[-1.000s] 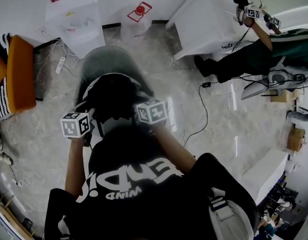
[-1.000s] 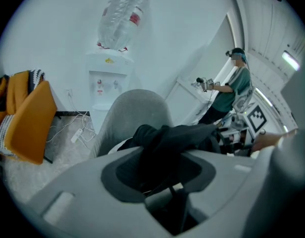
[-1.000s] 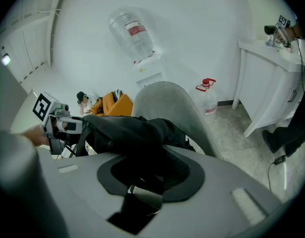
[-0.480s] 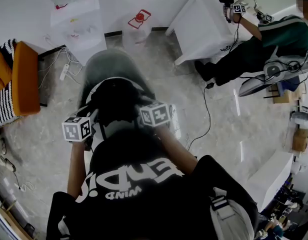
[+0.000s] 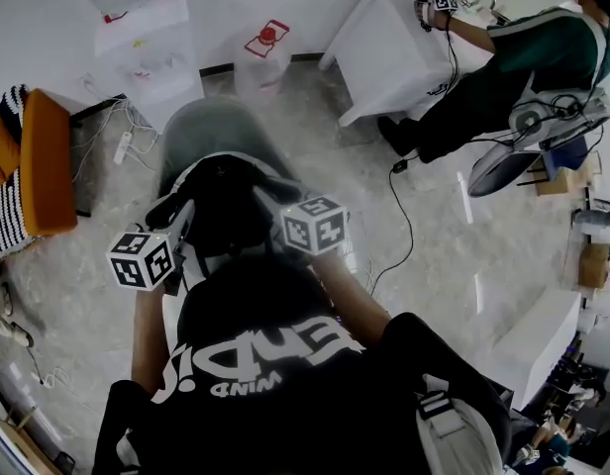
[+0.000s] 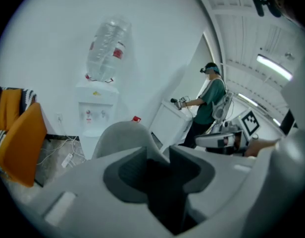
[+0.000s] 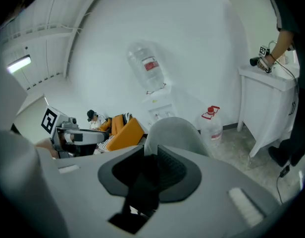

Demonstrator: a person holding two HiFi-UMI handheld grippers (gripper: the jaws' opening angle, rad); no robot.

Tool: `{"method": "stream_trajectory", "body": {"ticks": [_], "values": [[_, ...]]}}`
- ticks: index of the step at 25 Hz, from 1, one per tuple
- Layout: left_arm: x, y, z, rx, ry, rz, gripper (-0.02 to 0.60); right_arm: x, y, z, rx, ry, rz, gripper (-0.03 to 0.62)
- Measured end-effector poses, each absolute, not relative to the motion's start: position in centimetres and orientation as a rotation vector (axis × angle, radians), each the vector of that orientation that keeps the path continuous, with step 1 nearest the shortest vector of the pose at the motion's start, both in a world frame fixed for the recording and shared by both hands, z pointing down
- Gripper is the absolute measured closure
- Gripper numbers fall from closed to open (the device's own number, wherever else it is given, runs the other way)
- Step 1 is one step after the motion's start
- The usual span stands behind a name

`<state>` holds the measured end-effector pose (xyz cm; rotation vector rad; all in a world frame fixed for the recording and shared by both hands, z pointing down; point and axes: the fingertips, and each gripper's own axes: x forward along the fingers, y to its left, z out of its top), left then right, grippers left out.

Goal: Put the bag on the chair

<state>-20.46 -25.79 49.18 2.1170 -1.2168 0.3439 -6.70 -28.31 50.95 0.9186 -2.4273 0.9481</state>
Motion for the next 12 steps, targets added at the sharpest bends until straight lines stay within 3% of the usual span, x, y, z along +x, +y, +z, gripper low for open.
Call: {"method": "stream_trajectory", "body": {"ticks": [10, 12], "values": [[-21.5, -25.8, 48.0, 2.222, -1.312, 0.273, 0.523, -6.2, -26.1, 47.2, 1.065, -2.568, 0.832, 0.588], [-21.7, -25.2, 47.5, 2.216, -1.330, 0.239, 0.568, -6.2, -25.4, 46.9, 1.060, -2.576, 0.825, 0.592]]}}
